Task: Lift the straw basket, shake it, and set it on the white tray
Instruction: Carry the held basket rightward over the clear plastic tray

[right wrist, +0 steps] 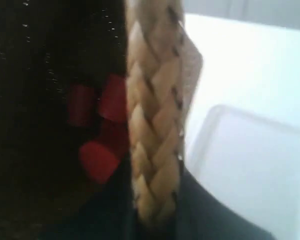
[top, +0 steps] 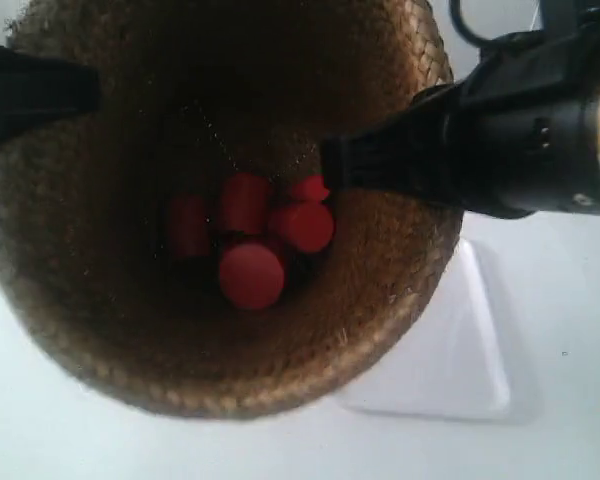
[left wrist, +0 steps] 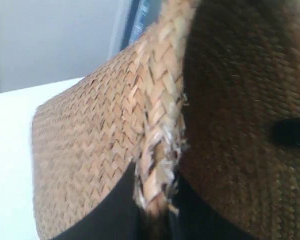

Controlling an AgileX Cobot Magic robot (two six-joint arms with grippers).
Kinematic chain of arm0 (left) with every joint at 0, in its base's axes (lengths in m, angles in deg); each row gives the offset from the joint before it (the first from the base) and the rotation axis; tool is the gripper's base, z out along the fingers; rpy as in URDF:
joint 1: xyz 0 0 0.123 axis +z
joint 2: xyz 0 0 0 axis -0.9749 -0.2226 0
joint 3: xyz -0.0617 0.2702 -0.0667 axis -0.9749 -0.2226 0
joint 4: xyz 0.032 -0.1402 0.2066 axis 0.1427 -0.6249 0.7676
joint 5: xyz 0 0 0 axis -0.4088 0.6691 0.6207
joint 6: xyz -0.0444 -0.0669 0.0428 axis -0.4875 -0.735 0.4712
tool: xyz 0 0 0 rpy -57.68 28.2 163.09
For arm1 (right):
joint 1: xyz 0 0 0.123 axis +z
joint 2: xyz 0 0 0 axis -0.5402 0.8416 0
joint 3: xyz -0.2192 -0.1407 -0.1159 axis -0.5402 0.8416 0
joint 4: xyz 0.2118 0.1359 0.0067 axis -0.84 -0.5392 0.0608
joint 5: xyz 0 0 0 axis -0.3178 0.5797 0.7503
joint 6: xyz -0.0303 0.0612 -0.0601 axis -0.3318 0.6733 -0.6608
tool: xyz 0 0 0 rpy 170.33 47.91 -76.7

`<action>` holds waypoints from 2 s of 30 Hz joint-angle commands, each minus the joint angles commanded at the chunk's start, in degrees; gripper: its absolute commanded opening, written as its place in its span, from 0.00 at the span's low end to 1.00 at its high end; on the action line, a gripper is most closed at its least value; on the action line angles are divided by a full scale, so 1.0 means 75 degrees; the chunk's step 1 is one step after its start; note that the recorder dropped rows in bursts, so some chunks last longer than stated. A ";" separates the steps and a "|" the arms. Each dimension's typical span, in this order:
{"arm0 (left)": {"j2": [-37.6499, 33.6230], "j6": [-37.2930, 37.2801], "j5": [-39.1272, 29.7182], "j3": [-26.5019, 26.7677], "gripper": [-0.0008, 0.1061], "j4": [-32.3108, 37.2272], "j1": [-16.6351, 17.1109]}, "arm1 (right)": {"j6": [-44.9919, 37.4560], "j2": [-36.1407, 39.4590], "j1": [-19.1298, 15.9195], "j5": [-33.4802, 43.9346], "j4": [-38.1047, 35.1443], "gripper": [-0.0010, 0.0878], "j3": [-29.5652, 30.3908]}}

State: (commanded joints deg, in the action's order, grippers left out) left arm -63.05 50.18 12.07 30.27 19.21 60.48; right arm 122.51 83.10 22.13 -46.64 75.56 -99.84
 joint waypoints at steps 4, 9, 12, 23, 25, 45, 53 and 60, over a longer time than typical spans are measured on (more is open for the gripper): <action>-0.0313 -0.0025 0.2122 -0.0859 0.01 0.0551 0.0000 | 0.2618 0.0497 -0.0263 -0.0877 0.3694 0.01 0.0901; -0.0264 -0.0106 0.0408 -0.0348 0.01 0.0562 0.0000 | 0.1838 0.0544 -0.0028 0.0536 0.2112 0.01 0.0254; 0.0285 0.0056 0.0104 -0.0093 0.01 0.0548 0.0000 | 0.1176 -0.0277 0.0405 -0.0616 0.1393 0.01 0.0140; 0.0084 -0.0497 0.0242 -0.0545 0.01 0.0565 -0.0019 | 0.2158 -0.0008 0.0852 0.0359 0.2203 0.01 0.0651; 0.0187 -0.0276 0.0772 -0.0644 0.01 0.0597 -0.0019 | 0.2188 -0.0344 0.0993 -0.0664 0.2912 0.01 0.0982; -0.0780 -0.1180 0.0237 -0.0443 0.01 0.1027 -0.0005 | 0.3768 0.0837 0.1341 0.0928 0.3826 0.01 0.1233; -0.0238 -0.1003 0.1805 -0.0656 0.01 0.1427 -0.0005 | 0.4967 0.1069 0.1445 0.1135 0.6250 0.01 0.1471; -0.0075 -0.1017 -0.0076 0.0034 0.01 0.1166 -0.0005 | 0.2915 0.0549 0.1920 0.0617 0.3471 0.01 0.0506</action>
State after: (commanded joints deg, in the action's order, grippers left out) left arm -63.61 42.55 11.49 30.53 27.96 60.44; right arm 144.37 87.21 36.53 -42.02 101.59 -96.05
